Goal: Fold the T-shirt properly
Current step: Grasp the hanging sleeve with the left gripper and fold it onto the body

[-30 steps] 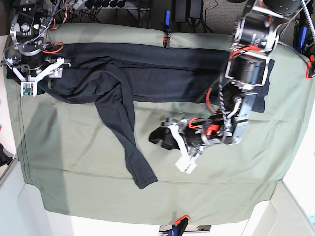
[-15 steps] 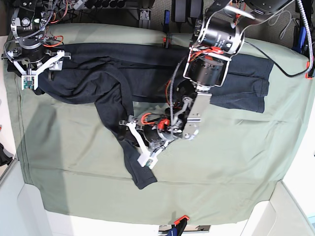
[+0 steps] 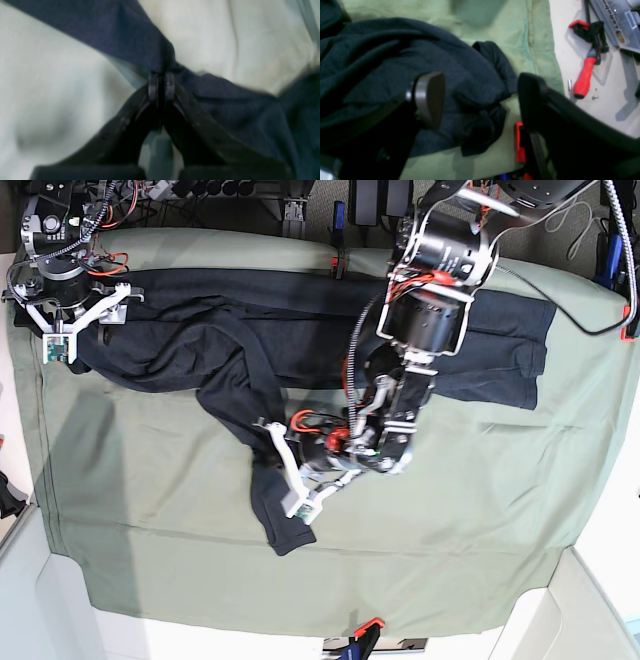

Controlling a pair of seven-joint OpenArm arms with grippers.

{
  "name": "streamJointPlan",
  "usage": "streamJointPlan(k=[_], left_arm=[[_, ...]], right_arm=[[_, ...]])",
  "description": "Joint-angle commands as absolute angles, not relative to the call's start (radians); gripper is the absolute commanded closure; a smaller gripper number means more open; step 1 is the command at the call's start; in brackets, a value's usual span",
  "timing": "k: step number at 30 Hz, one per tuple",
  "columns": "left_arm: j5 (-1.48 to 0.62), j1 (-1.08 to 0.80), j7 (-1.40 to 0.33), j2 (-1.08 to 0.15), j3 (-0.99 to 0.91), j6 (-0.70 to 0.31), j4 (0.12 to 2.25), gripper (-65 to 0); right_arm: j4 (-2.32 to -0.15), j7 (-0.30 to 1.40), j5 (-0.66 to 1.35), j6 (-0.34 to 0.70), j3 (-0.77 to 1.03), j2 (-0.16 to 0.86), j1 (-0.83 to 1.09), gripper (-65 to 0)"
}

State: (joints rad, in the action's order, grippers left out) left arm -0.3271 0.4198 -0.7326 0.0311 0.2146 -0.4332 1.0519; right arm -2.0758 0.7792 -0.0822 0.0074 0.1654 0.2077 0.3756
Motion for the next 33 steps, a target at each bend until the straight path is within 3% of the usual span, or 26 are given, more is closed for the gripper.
streamJointPlan(k=[1,6,15,26,28,33], left_arm=[[-0.364,0.433,-0.744,0.013,0.207,-0.458,1.128,-0.4],[-0.535,0.309,-0.865,-0.121,0.206,-0.542,1.386,-0.4],[-0.613,0.027,-0.868,-0.354,0.101,-0.592,1.766,-0.4],[-0.601,-0.196,-0.875,-0.416,0.076,-0.615,1.961,-0.6],[-0.601,-0.206,-0.882,-0.416,0.076,-0.615,1.961,-4.5],[-0.601,-0.239,-0.895,-0.424,0.076,-0.614,1.961,-32.2]], right_arm=[[-2.098,0.759,-0.086,0.002,0.171,0.216,0.374,-44.9],[-2.098,0.754,-0.086,0.003,0.171,0.216,0.374,-44.9],[-2.097,0.737,-0.085,0.003,0.171,0.222,0.374,-44.9],[-2.095,0.733,-0.085,0.003,0.171,0.221,0.374,-44.9],[-2.095,0.733,-0.085,0.003,0.171,0.221,0.374,-44.9],[-2.095,0.733,-0.085,0.003,0.171,0.221,0.374,-44.9]])
